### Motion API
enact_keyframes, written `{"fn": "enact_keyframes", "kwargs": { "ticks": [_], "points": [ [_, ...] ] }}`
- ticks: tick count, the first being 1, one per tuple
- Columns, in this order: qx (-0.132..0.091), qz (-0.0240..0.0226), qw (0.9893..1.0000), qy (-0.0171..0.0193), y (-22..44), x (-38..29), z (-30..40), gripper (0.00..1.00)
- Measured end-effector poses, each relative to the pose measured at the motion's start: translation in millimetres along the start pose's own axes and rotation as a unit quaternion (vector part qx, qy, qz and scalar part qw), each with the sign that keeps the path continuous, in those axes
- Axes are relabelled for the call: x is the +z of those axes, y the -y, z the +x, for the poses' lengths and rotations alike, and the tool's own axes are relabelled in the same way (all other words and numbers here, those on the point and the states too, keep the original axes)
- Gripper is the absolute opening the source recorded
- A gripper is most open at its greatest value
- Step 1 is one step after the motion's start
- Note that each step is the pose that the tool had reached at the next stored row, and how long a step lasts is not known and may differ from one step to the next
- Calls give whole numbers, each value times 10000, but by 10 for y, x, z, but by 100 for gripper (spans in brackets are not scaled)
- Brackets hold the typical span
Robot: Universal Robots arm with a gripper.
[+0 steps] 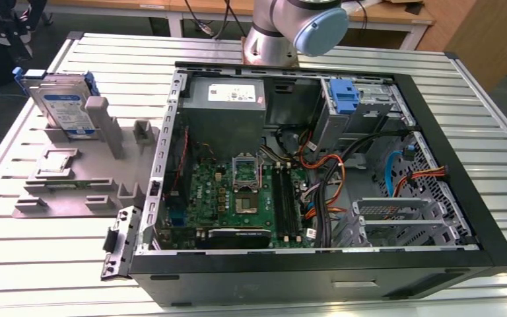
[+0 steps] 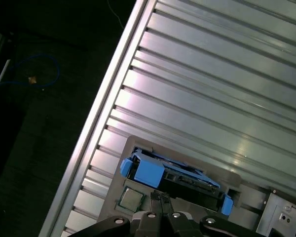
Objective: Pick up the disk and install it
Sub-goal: 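Pick up the disk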
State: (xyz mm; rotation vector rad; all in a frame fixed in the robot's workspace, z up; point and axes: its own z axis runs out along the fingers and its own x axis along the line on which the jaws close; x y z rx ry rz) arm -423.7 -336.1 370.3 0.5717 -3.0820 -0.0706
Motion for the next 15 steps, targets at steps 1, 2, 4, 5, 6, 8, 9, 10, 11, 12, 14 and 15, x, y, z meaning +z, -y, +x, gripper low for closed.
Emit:
{"fn": "enact_keyframes", "kwargs": {
  "ticks": [1, 2, 4, 5, 6, 8, 9, 10, 11, 12, 14, 15],
  "points": [
    [0, 0, 10000, 0, 0, 0, 0, 10],
    [0, 0, 10000, 0, 0, 0, 0, 10],
    [-2, -1, 10000, 0, 0, 0, 0, 10],
    [-12, -1, 10000, 0, 0, 0, 0, 10],
    [-36, -1, 10000, -2, 0, 0, 0, 10],
    [-128, -1, 9999, -5, 0, 0, 1, 10],
    [-194, -1, 9998, -8, 0, 1, 1, 10],
    [-262, -1, 9997, -11, 0, 1, 0, 10],
    [-337, -1, 9994, -15, 0, 0, 0, 10],
    [-420, -1, 9991, -19, 0, 0, 0, 10],
    [-588, -2, 9983, -26, 0, 0, 0, 10],
    [-665, -2, 9978, -30, 0, 0, 0, 10]
  ]
}}
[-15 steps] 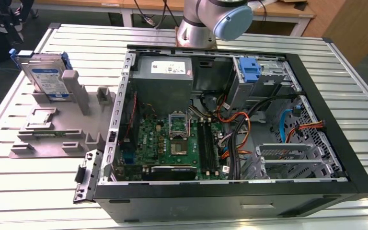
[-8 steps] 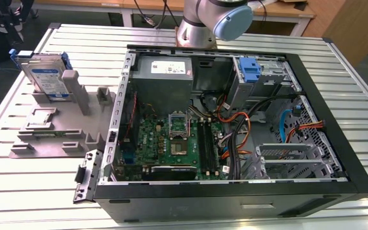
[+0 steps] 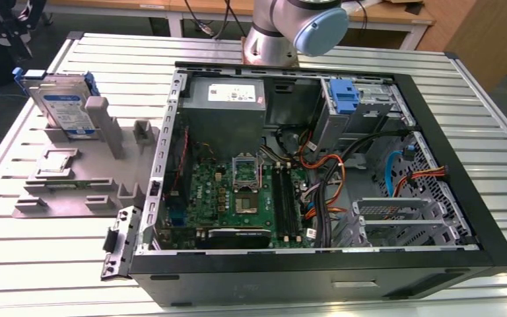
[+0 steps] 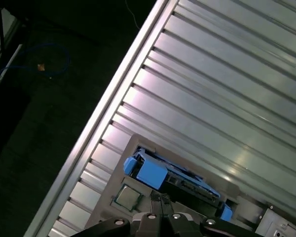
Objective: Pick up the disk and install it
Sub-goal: 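Pick up the disk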
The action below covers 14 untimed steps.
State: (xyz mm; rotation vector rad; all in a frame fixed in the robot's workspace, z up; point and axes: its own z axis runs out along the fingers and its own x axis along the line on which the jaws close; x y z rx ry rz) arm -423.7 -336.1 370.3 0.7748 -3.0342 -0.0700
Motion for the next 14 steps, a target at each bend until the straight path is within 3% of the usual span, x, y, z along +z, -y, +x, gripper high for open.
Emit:
{"fn": "enact_keyframes", "kwargs": {
  "ticks": [6, 14],
  "points": [
    [-391, -1, 9992, -18, 0, 0, 0, 10],
    [-423, -1, 9991, -19, 0, 0, 0, 10]
  ]
}}
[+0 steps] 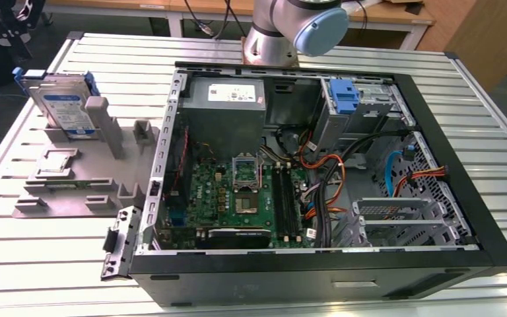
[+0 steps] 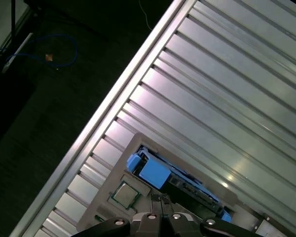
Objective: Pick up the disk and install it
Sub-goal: 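Pick up the disk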
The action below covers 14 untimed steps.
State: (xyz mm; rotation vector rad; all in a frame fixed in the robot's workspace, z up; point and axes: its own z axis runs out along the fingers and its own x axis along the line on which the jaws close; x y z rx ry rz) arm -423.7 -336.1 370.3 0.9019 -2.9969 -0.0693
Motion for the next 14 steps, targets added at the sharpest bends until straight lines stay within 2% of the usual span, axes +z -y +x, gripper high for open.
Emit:
{"fn": "enact_keyframes", "kwargs": {
  "ticks": [8, 14],
  "points": [
    [-12, 0, 10000, -1, 0, 0, 0, 10],
    [-251, -1, 9997, -12, 0, 0, 2, 10]
  ]
}}
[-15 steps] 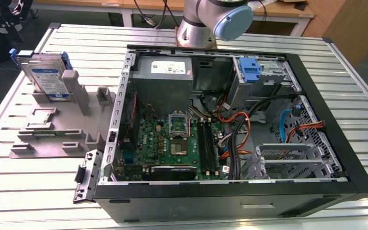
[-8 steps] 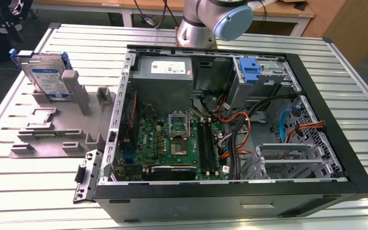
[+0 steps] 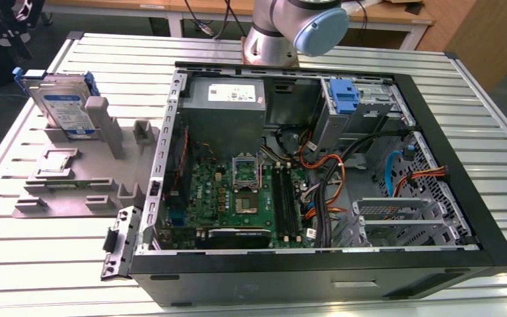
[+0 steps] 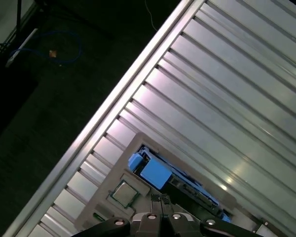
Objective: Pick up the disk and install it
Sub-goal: 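Pick up the disk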
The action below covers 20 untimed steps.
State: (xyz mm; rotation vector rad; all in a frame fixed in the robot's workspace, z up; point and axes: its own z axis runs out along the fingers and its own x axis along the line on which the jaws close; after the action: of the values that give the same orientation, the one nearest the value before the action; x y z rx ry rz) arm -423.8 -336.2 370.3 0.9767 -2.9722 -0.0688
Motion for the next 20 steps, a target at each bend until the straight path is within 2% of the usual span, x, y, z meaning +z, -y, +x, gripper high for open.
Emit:
{"fn": "enact_keyframes", "kwargs": {
  "ticks": [4, 8, 10, 14, 16, 20],
  "points": [
    [-252, 0, 9997, -11, 0, 1, 0, 10],
    [-550, -1, 9985, -25, 0, 0, 0, 10],
    [-625, -1, 9980, -28, 0, 0, 0, 10],
    [-657, -1, 9978, -30, 0, 0, 0, 10],
    [-793, -1, 9968, -36, 0, 1, 0, 10],
    [-1151, -2, 9933, -52, 0, 2, 0, 10]
  ]
}}
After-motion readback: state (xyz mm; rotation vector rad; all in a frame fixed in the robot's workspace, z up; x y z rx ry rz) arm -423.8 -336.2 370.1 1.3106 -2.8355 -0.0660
